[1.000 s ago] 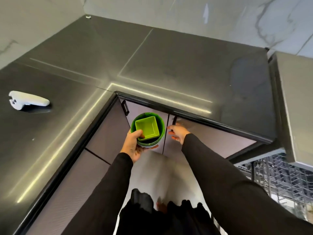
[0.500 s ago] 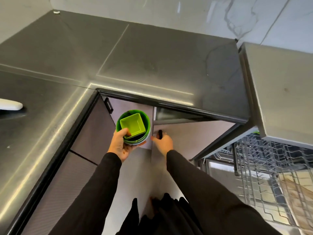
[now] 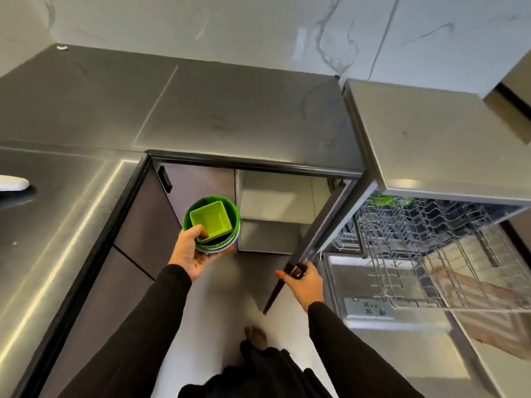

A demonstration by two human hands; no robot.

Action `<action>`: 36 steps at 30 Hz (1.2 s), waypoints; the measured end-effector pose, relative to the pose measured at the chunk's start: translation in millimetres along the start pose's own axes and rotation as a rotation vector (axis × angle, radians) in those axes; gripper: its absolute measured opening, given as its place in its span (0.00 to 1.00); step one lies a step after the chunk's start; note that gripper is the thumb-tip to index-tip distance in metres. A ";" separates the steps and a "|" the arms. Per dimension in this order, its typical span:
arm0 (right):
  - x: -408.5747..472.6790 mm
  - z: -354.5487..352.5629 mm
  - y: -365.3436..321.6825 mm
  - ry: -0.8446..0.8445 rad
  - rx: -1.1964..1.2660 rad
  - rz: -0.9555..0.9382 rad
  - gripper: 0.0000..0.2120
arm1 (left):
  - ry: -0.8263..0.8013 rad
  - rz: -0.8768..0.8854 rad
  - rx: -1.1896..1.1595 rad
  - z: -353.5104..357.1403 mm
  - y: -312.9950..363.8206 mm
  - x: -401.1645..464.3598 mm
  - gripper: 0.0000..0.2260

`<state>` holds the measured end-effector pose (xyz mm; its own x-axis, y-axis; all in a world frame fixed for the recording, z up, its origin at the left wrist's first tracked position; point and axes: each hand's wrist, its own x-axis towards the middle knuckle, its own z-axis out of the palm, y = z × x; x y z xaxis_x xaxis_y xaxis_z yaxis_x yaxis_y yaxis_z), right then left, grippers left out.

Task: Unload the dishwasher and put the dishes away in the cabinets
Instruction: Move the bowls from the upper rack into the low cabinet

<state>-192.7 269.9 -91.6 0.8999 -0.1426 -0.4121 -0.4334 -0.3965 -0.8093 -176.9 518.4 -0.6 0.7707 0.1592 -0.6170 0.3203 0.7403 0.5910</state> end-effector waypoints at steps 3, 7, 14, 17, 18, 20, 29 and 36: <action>-12.8 -25.0 13.6 0.082 -0.020 -0.007 0.21 | -0.043 -0.012 0.046 3.9 -7.1 -4.4 0.06; -18.4 -62.2 35.1 0.182 -0.077 0.019 0.24 | -0.076 -0.037 0.095 14.0 -19.7 -5.9 0.07; -13.9 -115.3 50.8 0.227 -0.179 0.062 0.24 | -0.151 -0.094 0.109 36.6 -39.5 -10.7 0.16; -14.7 -122.9 53.0 0.193 -0.163 0.094 0.24 | -0.167 -0.105 0.106 43.3 -43.6 -10.4 0.18; -14.6 -123.2 53.4 0.185 -0.145 0.105 0.25 | -0.170 -0.106 0.106 45.6 -43.8 -9.5 0.18; -15.5 -118.3 54.2 0.210 -0.094 0.119 0.30 | -0.169 -0.106 0.105 49.3 -43.7 -7.5 0.18; -56.4 -34.4 15.6 -0.161 0.647 0.735 0.10 | -0.138 -0.094 0.120 47.9 -46.6 11.0 0.17; -18.5 -8.1 -77.3 -0.053 0.303 -0.194 0.16 | -0.148 -0.092 0.194 50.3 -56.4 14.4 0.23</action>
<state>-175.4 295.9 -18.0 0.9666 -0.0406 -0.2532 -0.2563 -0.1233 -0.9587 -156.2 446.0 -16.8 0.8010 -0.0110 -0.5986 0.4815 0.6060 0.6332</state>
